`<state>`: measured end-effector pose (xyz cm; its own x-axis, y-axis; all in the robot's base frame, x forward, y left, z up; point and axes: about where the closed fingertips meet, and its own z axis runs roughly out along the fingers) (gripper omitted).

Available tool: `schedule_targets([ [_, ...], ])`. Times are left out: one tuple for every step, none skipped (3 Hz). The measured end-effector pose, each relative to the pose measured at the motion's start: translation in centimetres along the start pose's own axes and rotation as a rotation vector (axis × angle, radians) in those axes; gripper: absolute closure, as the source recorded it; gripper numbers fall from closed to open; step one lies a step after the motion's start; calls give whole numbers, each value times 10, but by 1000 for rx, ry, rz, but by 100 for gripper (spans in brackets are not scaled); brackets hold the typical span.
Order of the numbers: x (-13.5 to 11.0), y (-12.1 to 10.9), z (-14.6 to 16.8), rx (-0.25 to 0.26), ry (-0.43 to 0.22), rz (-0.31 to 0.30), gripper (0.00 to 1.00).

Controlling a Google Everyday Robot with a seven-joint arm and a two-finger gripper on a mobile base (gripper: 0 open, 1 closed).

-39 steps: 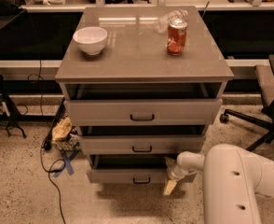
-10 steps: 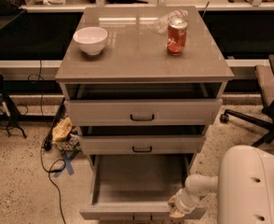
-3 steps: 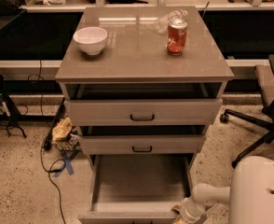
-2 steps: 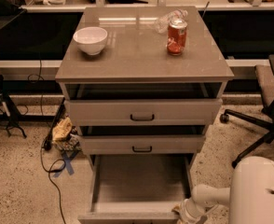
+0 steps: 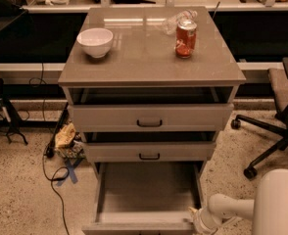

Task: Open bottom drawer

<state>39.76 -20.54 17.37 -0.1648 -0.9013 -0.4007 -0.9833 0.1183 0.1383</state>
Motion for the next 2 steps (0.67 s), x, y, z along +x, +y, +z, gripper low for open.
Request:
schedule_targets([
  [5,2,-49,115,-13,-21,0],
  [-8,17,-112,226,1,-79,0],
])
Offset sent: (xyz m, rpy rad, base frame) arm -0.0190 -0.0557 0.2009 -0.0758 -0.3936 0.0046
